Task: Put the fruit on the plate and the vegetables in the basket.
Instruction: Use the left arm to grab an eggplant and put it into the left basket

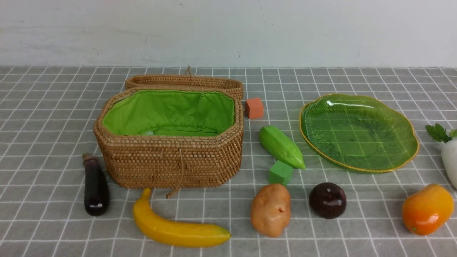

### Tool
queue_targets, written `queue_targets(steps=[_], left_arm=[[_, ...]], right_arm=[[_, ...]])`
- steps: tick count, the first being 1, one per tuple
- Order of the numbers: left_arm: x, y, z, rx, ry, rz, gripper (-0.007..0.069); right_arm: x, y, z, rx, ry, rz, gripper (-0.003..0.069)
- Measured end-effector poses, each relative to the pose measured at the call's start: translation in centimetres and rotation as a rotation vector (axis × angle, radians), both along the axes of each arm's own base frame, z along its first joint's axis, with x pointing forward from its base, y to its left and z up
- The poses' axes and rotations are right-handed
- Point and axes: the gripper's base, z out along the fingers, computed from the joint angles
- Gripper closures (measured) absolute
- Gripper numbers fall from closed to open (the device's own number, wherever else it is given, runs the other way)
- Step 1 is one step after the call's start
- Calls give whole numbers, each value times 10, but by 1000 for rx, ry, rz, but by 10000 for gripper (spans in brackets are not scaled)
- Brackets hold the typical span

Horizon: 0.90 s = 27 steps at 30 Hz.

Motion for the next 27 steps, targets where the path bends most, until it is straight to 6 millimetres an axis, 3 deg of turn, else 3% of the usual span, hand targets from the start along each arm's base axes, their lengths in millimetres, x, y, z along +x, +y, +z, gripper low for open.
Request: queue_targets(steps=[3,6,10,14,16,18,20,21,25,27], left_arm=[[2,-1,5,-55,-56,9,386],[3,-2,14,-246,-134,33,386],[5,0,32,-693,-285,98,386],[4,5,40,-842,-371,128,395],[4,5,41,-850,-374,127,412],[4,0,56,-777,-306,89,526],[5,-3,66,-703,-259,70,578],[10,-7,81,-567,-167,41,638],[26,-15,109,-302,85,-41,638],[33,-19,114,-188,266,-107,638]], right_arm=[[0,0,0,0,0,0,417],[0,0,0,0,0,0,417],[0,0,0,0,0,0,417],[0,0,0,0,0,0,417],[0,0,0,0,0,0,417],[0,0,0,0,0,0,417],[0,0,0,0,0,0,417],[0,0,0,0,0,0,417],[1,0,1,-14,-21,8,417],[3,5,6,85,-103,36,417]])
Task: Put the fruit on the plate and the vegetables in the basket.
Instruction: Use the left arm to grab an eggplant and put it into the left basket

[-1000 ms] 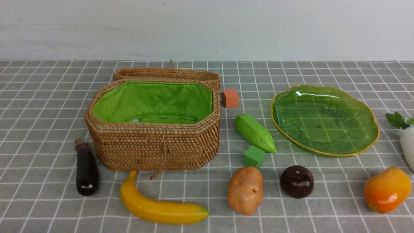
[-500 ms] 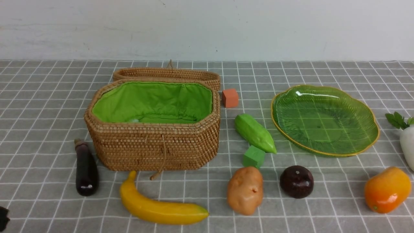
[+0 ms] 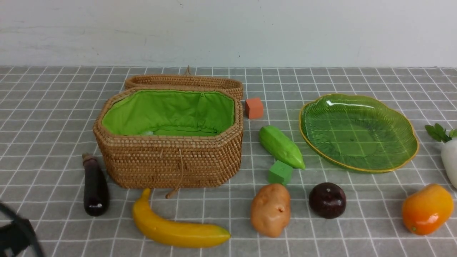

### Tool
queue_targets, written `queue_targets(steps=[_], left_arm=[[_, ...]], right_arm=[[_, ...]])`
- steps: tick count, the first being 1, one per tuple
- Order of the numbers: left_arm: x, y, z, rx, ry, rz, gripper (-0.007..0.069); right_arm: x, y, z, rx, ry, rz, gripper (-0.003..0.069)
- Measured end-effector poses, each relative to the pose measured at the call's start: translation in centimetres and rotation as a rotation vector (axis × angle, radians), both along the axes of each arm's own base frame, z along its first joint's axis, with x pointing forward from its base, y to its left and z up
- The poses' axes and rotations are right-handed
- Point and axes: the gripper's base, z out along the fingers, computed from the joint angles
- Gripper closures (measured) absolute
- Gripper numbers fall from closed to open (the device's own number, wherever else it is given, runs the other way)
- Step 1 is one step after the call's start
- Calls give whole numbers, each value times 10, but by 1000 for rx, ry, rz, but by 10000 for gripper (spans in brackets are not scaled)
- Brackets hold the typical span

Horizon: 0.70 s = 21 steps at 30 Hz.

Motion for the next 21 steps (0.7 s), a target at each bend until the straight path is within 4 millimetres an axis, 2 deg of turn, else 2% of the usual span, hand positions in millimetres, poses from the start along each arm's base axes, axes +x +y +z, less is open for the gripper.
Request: queue_targets(steps=[4,7,11,14,19,20,21], left_arm=[[13,-3,5,70,146,-79,638],[19,-4,5,75,182,-91,638],[26,-5,0,77,233,-96,638],[38,-6,-8,81,285,-94,638],[57,-6,-15,86,327,-80,638],[69,-6,-17,88,351,-75,638],[77,-6,-18,96,367,-75,638]], right_arm=[[2,10,20,257,-236,94,417],[1,16,32,337,-371,167,417],[-1,19,41,367,-459,223,417],[-2,21,48,468,-463,256,453],[4,34,90,462,-386,429,573],[9,47,114,436,-330,579,616],[12,60,129,444,-265,708,635]])
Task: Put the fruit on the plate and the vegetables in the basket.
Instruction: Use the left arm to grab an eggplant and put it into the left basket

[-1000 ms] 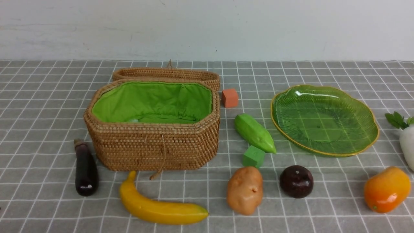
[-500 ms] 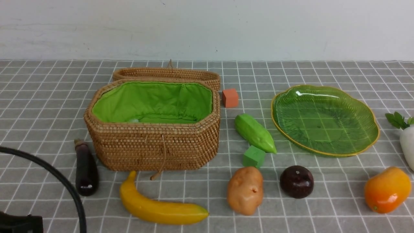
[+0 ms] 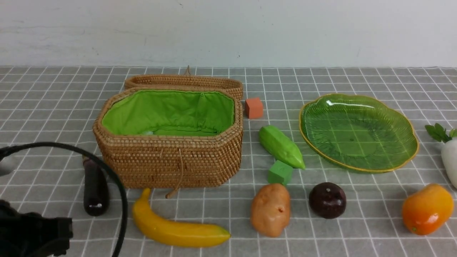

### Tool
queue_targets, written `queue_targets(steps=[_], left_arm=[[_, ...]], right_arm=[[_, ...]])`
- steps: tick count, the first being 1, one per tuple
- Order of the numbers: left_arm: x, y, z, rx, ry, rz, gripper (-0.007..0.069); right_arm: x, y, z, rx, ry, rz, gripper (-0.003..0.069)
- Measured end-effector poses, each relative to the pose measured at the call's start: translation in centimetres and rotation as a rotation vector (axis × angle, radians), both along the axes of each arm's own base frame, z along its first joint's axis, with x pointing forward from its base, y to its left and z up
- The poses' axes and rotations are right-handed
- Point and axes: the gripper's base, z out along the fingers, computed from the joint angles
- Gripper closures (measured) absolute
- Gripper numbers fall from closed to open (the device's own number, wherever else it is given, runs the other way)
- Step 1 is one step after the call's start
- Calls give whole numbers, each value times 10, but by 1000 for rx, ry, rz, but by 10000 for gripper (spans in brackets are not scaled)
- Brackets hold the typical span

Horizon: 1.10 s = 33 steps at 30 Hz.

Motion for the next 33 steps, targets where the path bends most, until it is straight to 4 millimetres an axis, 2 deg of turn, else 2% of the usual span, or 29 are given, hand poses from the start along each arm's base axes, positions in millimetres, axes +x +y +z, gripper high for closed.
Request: queue_targets(steps=[3,6,9,11,17,19,20,21,22,27,28,31,33], left_arm=[[27,-1,2,28,43,-8,638],[45,-2,6,34,69,-15,638],[51,-2,10,37,70,-20,638],[51,-2,12,39,68,-22,638],[50,-2,11,49,76,-42,638],[50,-2,11,51,76,-46,638],[50,-2,12,52,76,-48,638],[50,-2,12,52,76,-48,638],[50,-2,11,53,75,-48,638],[50,-2,12,53,75,-49,638],[49,-2,11,53,80,-50,638],[49,-3,11,54,88,-53,638],[48,-3,11,54,94,-55,638]], right_arm=[[11,42,26,-116,162,415,645],[22,71,35,-199,285,729,645],[40,88,36,-215,376,882,645],[52,94,33,-214,418,883,645],[81,94,26,-233,390,655,645],[94,89,26,-268,328,508,645],[107,81,26,-341,245,351,645],[109,80,26,-350,235,332,645],[119,73,26,-414,182,201,645],[145,53,19,-593,118,-117,642],[156,46,13,-652,139,-228,641],[171,30,2,-747,234,-392,637],[176,14,-6,-840,415,-520,635]])
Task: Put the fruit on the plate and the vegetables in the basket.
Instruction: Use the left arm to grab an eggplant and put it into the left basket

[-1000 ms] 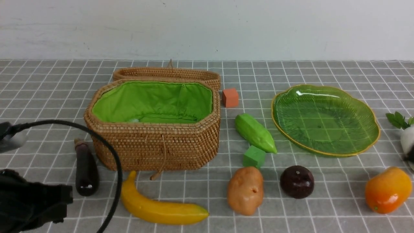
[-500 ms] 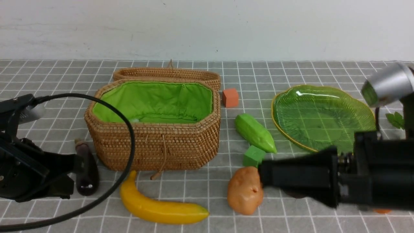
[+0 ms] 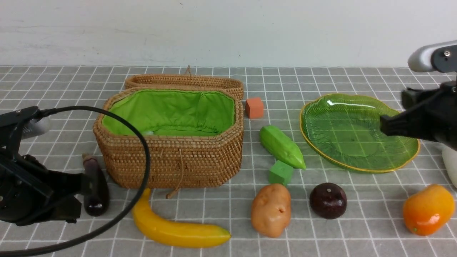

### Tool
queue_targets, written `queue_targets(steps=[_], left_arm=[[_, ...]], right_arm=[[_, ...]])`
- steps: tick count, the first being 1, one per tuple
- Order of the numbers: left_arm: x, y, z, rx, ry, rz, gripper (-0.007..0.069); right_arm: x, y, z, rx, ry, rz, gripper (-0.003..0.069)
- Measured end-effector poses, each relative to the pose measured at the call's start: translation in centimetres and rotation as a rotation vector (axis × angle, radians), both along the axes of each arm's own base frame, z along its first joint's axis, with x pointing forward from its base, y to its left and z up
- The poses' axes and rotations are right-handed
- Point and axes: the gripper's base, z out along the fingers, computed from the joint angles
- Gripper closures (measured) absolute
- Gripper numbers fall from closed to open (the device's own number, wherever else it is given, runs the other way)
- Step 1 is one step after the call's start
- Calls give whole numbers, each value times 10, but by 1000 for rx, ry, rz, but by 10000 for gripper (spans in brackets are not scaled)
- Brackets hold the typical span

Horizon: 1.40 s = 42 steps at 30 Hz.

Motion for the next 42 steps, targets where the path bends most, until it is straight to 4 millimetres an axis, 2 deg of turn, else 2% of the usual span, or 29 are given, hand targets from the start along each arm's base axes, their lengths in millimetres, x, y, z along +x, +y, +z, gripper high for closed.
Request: queue_targets(steps=[1,2,5,8,15,18,21,24,27,28,31,32,34,36,42], left_arm=[[0,0,0,0,1,0,638],[0,0,0,0,1,0,638],[0,0,0,0,1,0,638],[0,0,0,-4,6,11,638],[-6,5,0,-14,-44,118,638],[0,7,-3,-4,-93,149,636],[8,8,-7,-2,-116,161,618],[24,8,-19,3,-124,175,519],[39,8,-34,10,-116,187,374],[46,8,-43,15,-107,191,303],[60,8,-60,27,-104,199,171],[61,8,-61,30,-106,199,171],[69,9,-70,46,-127,197,91],[76,10,-78,63,-145,189,50],[89,11,-97,109,-176,156,47]], right_arm=[[0,0,0,-5,29,-8,635],[-2,-6,-2,-52,187,-72,635],[-15,-2,1,-73,469,-35,635],[-28,4,7,-32,564,62,635],[-72,12,38,159,547,276,633],[-88,16,53,221,460,410,631],[-95,18,61,235,401,485,631],[-100,22,67,231,357,574,627],[-101,24,68,223,346,616,625],[-101,25,68,220,343,629,624],[-102,25,68,221,339,640,624],[-102,25,68,222,339,640,624],[-102,26,68,226,339,641,624],[-102,26,68,228,339,642,624],[-104,26,68,236,361,650,624]])
